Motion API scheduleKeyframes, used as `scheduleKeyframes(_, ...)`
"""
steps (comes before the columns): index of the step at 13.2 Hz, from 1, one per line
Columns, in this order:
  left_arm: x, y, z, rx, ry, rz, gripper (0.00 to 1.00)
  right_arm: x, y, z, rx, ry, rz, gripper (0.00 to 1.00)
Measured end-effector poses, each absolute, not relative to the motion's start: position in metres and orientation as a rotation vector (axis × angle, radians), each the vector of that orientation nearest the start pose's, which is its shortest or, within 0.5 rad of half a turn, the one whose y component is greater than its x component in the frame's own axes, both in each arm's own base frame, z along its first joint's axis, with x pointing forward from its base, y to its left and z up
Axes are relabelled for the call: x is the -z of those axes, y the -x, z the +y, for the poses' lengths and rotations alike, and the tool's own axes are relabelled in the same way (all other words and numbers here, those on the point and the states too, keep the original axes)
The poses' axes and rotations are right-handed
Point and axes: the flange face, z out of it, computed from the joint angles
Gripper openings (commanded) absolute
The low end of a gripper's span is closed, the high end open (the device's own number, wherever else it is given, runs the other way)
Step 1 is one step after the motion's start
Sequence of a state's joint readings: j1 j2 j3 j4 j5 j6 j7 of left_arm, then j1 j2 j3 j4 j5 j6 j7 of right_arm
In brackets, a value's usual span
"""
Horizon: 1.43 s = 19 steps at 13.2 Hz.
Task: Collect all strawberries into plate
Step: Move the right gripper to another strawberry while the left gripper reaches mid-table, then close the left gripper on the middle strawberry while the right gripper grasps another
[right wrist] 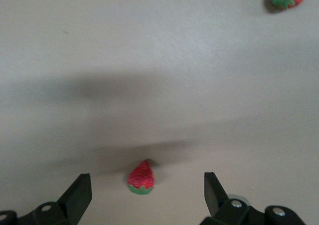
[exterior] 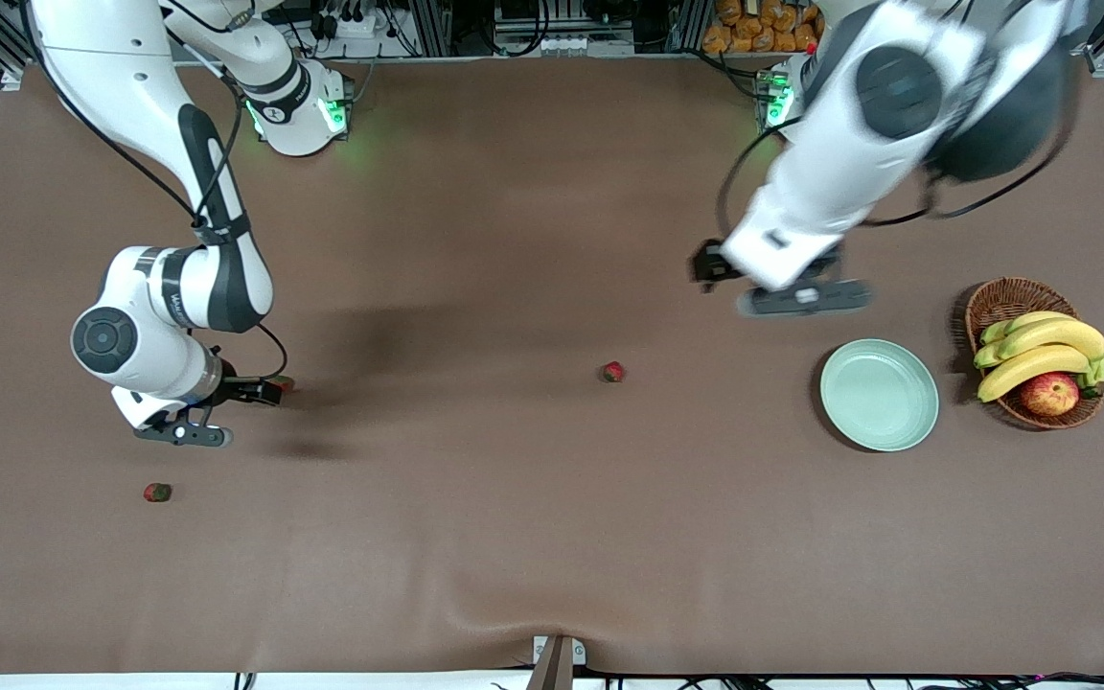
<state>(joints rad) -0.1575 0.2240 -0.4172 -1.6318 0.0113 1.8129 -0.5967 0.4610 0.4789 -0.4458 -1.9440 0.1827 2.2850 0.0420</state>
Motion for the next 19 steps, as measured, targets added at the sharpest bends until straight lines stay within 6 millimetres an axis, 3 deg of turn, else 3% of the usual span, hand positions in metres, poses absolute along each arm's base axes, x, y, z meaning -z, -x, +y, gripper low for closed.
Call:
scheduleKeyframes(2, -0.452, -0.533, -0.353, -0.154, 3.200, 0.030, 1.00, -0.233, -0.600, 0.022, -0.106, 3.192, 0.214, 1.00)
scheduleKeyframes(5, -0.390, -0.534, -0.386, -0.143, 3.165, 0.152, 1.00, -0.211, -0.582, 0.033, -0.121, 3.125, 0.290, 1.00)
scheduleKeyframes(8, -0.335, -0.516, -0.422, -0.102, 3.044, 0.318, 1.00, -0.203, -0.574, 0.039, -0.151, 3.104, 0.312, 1.00)
scheduleKeyframes(14, -0.269, -0.520, -0.431, -0.130, 3.054, 0.351, 0.90, -0.188, -0.569, 0.036, -0.185, 3.115, 0.310, 1.00)
scheduleKeyframes(15, -0.257, -0.521, -0.434, -0.122, 3.075, 0.354, 0.88, -0.186, -0.569, 0.035, -0.182, 3.119, 0.309, 0.96)
scheduleKeyframes(17, -0.235, -0.523, -0.438, -0.108, 3.113, 0.352, 0.84, -0.184, -0.570, 0.033, -0.159, 3.124, 0.313, 0.61)
scheduleKeyframes(19, -0.219, -0.523, -0.440, -0.111, 3.130, 0.345, 0.81, -0.184, -0.571, 0.031, -0.149, 3.126, 0.316, 0.36)
